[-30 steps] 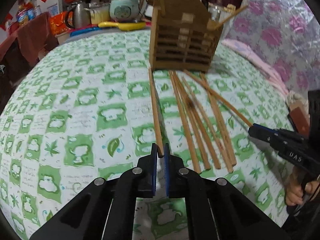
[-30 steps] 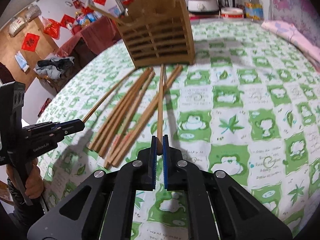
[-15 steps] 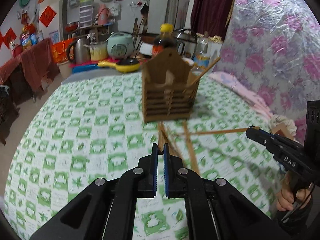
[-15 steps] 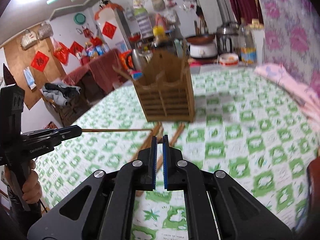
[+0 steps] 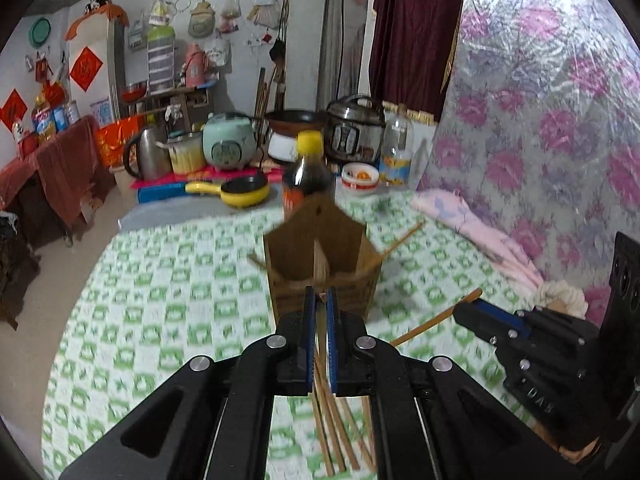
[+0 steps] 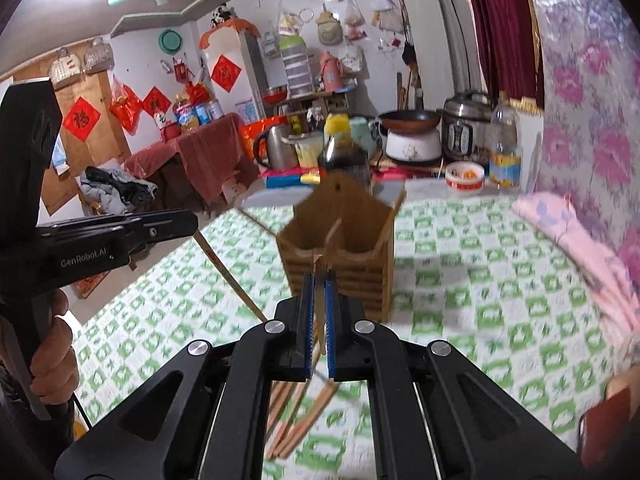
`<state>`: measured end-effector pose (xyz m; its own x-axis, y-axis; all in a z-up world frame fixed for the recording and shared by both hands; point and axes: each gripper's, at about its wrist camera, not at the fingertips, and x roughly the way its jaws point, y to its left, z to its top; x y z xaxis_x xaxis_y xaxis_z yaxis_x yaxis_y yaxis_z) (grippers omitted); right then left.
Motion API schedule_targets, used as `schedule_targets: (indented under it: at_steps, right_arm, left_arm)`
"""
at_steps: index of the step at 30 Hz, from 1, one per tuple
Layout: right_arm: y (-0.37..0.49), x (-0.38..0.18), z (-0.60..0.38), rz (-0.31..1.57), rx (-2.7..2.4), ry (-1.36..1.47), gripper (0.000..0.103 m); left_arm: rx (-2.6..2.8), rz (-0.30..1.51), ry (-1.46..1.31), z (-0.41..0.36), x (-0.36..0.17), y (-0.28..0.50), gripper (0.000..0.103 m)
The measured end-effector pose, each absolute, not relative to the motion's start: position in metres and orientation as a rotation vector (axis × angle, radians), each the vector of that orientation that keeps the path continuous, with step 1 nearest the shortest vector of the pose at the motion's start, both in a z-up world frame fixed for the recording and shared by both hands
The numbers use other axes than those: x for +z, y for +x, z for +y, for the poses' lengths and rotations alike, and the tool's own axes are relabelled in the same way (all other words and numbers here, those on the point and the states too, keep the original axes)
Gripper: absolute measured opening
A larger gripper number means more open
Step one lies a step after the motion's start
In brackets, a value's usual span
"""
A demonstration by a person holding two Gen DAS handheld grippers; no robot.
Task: Organize utensils
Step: 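Raise both chopsticks and insert them into the wooden holder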
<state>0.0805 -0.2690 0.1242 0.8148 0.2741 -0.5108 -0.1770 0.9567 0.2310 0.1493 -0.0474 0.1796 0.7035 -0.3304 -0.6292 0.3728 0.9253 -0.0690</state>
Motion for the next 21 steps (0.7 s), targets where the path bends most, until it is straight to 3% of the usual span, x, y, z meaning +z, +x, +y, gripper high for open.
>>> schedule_targets:
  at_steps: [10, 14, 19, 20, 21]
  right_arm:
    - [0.114, 0.191, -0.273, 0.391, 0.161, 0.174, 0.006]
    - [0.133, 0.179, -0.268, 0.39, 0.091, 0.139, 0.006]
    - [0.169, 0.13, -0.267, 0.555, 0.121, 0.159, 0.008]
    - [0.168, 0.127, -0.268, 0.564, 0.122, 0.173, 0.012]
    - [0.164, 0.126, -0.271, 0.558, 0.12, 0.189, 0.012]
  left_arm:
    - [-0.298, 0.486, 0.015, -0.047, 0.246, 0.181, 0.006]
    - [-0.274, 0.522, -0.001, -0.05, 0.215, 0.207, 0.006]
    - [-0.275, 0.668, -0.038, -0.043, 0.163, 0.234, 0.007]
    - [-0.278, 0.683, -0.042, -0.04, 0.157, 0.234, 0.009]
    - [-0.282, 0.685, -0.04, -0.038, 0.154, 0.232, 0.019]
